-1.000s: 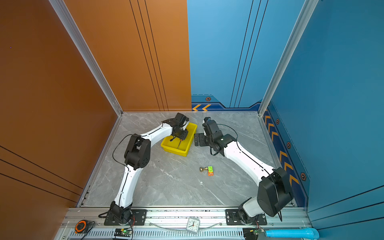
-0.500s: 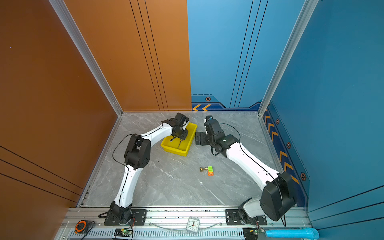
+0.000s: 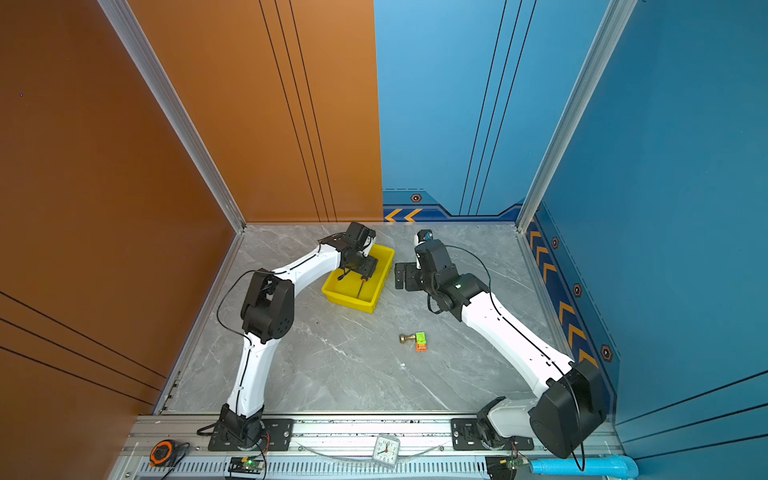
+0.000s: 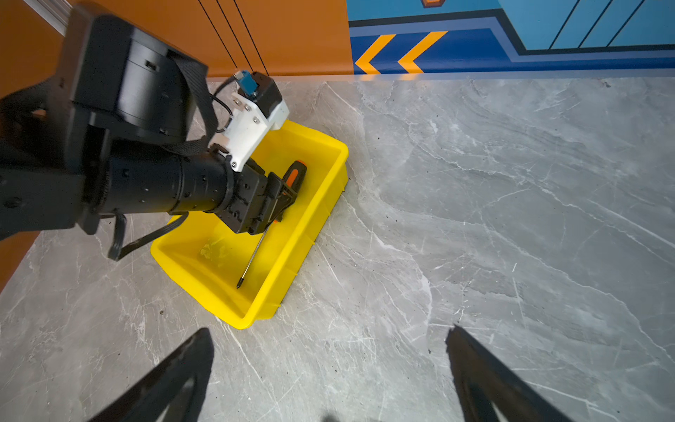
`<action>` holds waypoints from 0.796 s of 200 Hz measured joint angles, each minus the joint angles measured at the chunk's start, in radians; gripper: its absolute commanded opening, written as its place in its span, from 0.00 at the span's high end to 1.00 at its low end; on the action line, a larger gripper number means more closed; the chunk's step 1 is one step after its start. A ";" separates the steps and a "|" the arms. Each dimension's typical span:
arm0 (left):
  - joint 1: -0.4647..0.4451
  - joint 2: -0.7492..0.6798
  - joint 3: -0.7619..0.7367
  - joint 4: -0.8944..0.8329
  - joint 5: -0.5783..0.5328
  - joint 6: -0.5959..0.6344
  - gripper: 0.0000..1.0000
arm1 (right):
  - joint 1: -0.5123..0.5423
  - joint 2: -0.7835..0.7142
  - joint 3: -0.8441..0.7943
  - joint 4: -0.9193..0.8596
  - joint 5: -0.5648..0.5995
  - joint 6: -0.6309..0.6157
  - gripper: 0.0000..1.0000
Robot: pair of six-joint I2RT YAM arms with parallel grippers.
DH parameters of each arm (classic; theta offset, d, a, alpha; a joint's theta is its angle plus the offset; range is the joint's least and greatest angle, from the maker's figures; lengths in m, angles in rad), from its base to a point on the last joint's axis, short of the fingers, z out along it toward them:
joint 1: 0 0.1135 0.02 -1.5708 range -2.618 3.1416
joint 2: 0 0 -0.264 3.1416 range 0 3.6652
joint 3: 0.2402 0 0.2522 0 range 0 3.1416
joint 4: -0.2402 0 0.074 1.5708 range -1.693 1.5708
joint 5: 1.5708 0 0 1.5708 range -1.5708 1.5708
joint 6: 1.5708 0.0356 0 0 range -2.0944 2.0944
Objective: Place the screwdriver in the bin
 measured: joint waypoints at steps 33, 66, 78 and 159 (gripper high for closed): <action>-0.016 -0.126 -0.063 0.002 -0.009 -0.017 0.04 | -0.018 -0.051 -0.038 -0.005 0.000 -0.003 0.00; -0.054 -0.268 -0.163 0.002 -0.040 -0.024 0.02 | -0.046 -0.127 -0.096 -0.008 -0.001 -0.002 0.00; -0.076 -0.323 -0.209 -0.003 -0.061 -0.023 0.02 | -0.061 -0.157 -0.118 -0.010 -0.006 -0.002 0.00; -0.177 -0.724 -0.599 -0.027 -0.219 -0.085 0.02 | -0.177 -0.359 -0.266 -0.017 -0.031 0.005 0.00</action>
